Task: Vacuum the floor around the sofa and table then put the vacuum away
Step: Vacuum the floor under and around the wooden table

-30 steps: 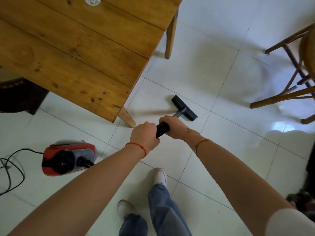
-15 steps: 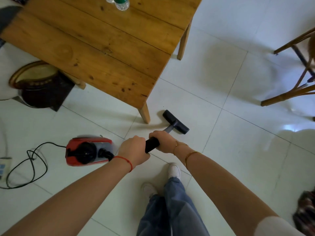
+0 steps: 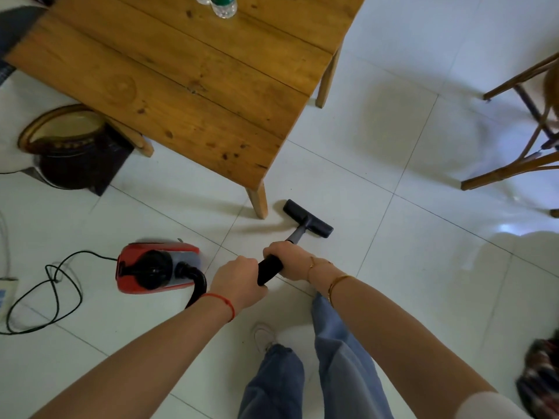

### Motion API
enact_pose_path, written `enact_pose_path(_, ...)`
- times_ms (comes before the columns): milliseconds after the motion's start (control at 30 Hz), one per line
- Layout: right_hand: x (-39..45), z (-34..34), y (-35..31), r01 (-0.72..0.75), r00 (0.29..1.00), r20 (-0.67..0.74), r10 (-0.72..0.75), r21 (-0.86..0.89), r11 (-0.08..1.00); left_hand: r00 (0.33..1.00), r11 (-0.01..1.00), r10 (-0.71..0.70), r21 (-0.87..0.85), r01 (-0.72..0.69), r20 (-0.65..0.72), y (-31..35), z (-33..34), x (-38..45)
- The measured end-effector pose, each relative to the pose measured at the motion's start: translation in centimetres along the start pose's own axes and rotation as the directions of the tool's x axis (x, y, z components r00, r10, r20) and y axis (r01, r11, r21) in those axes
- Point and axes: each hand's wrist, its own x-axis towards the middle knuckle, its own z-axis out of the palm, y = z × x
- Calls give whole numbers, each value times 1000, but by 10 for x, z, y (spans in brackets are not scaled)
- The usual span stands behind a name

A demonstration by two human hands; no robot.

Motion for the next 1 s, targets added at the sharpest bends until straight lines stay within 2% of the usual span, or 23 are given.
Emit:
enact_pose_path(167, 10, -38, 41, 9, 1000, 29, -8, -49, 999, 1000, 998, -19, -67, 18, -24, 32, -14, 37)
enact_pose_path(433, 42, -145, 135, 39, 997, 65, -33, -99, 994, 987, 986, -92, -148, 72, -133, 108, -63, 129)
enact_pose_path(700, 80, -252, 233, 46, 999, -20, -49, -123, 991, 948, 973, -164, -203, 110, -271, 183, -115, 234)
enact_pose_path(867, 94, -285, 269, 14, 997, -75, -23, -110, 994, 939, 985, -127, -156, 80, -320, 207, -136, 274)
enact_pose_path(1000, 99, -289, 271, 24, 996, -89, -31, -84, 996, 943, 988, -124, -124, 89, -309, 207, -142, 279)
